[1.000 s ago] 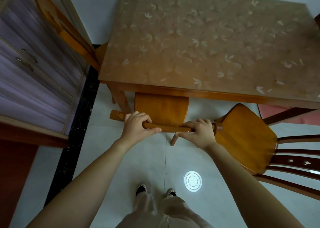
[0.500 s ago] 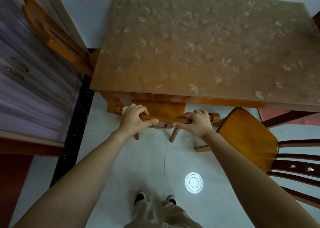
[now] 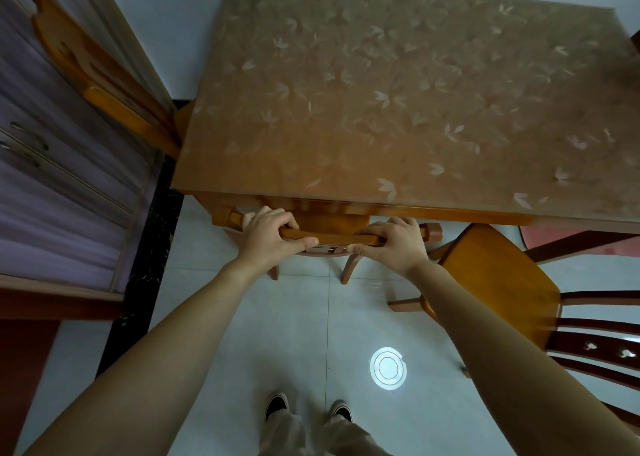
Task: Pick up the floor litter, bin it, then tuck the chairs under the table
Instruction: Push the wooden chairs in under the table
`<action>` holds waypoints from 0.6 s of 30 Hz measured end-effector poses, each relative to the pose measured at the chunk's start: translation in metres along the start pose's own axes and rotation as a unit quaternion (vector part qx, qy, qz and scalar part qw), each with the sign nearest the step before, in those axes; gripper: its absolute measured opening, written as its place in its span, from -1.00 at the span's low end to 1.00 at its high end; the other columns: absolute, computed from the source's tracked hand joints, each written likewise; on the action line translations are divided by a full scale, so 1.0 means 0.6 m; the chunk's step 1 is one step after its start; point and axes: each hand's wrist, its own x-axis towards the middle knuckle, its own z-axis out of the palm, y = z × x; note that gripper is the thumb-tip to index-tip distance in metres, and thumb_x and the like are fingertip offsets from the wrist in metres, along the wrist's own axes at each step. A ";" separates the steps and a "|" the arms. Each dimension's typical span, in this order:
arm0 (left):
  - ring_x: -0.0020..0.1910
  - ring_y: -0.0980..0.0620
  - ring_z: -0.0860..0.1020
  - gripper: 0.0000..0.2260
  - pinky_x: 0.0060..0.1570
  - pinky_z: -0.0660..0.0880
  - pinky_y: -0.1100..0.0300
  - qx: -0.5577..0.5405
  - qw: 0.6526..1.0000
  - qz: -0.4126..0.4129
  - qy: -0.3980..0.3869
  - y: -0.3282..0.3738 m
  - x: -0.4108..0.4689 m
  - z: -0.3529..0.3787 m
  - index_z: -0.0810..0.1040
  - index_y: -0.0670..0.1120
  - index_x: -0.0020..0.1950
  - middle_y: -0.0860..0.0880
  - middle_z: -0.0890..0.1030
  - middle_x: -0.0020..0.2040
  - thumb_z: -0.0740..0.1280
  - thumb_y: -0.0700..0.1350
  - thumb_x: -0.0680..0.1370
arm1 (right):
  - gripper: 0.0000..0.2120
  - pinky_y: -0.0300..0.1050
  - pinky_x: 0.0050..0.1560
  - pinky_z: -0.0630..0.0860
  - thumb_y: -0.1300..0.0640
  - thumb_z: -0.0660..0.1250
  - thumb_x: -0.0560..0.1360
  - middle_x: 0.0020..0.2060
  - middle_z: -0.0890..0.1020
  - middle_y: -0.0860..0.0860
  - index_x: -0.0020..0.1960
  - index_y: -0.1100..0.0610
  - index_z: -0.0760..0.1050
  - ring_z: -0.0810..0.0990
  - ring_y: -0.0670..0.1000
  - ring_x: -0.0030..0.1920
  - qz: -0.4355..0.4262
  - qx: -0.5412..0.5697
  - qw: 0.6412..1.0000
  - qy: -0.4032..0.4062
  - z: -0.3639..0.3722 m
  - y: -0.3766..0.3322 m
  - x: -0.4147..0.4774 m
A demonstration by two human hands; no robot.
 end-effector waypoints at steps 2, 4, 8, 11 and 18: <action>-0.05 0.11 0.42 -0.59 0.01 0.15 0.12 0.003 1.000 -0.003 -0.003 0.003 0.005 0.003 0.51 0.07 -0.24 0.21 0.49 -0.21 0.30 0.42 0.34 | -0.45 -0.15 0.20 0.09 -0.47 0.13 0.40 -0.03 0.63 -0.16 0.14 -0.16 0.61 0.39 -0.12 0.05 0.002 0.000 1.000 -0.007 -0.006 0.001 0.002; -0.04 0.11 0.41 -0.60 0.01 0.13 0.13 0.003 1.000 -0.007 -0.005 0.004 0.009 0.005 0.50 0.08 -0.23 0.21 0.49 -0.20 0.31 0.42 0.34 | -0.39 -0.13 0.22 0.10 -0.49 0.09 0.37 0.01 0.64 -0.16 0.15 -0.15 0.61 0.42 -0.08 0.10 0.002 0.001 1.000 -0.011 -0.010 0.003 0.006; -0.06 0.13 0.41 -0.59 0.00 0.13 0.13 0.001 1.000 -0.006 -0.003 0.003 0.018 0.005 0.51 0.08 -0.25 0.22 0.50 -0.22 0.32 0.42 0.33 | -0.28 -0.09 0.27 0.12 -0.54 0.02 0.32 0.08 0.65 -0.11 0.16 -0.12 0.61 0.45 -0.02 0.19 0.004 0.008 1.000 -0.012 -0.010 0.008 0.014; -0.06 0.13 0.40 -0.60 -0.01 0.12 0.14 0.004 1.000 -0.006 -0.002 0.002 0.024 0.005 0.51 0.08 -0.25 0.22 0.49 -0.22 0.33 0.41 0.34 | -0.28 -0.07 0.29 0.12 -0.53 0.03 0.33 0.08 0.65 -0.08 0.17 -0.10 0.61 0.46 0.00 0.21 0.007 -0.003 1.000 -0.012 -0.010 0.009 0.019; -0.06 0.14 0.39 -0.59 -0.01 0.11 0.14 0.000 1.000 -0.004 0.005 0.003 0.037 0.007 0.53 0.07 -0.24 0.22 0.49 -0.22 0.32 0.42 0.33 | -0.39 -0.04 0.31 0.12 -0.47 0.13 0.40 0.08 0.66 -0.08 0.14 -0.09 0.63 0.46 0.00 0.24 0.002 -0.001 1.000 -0.007 -0.016 0.017 0.031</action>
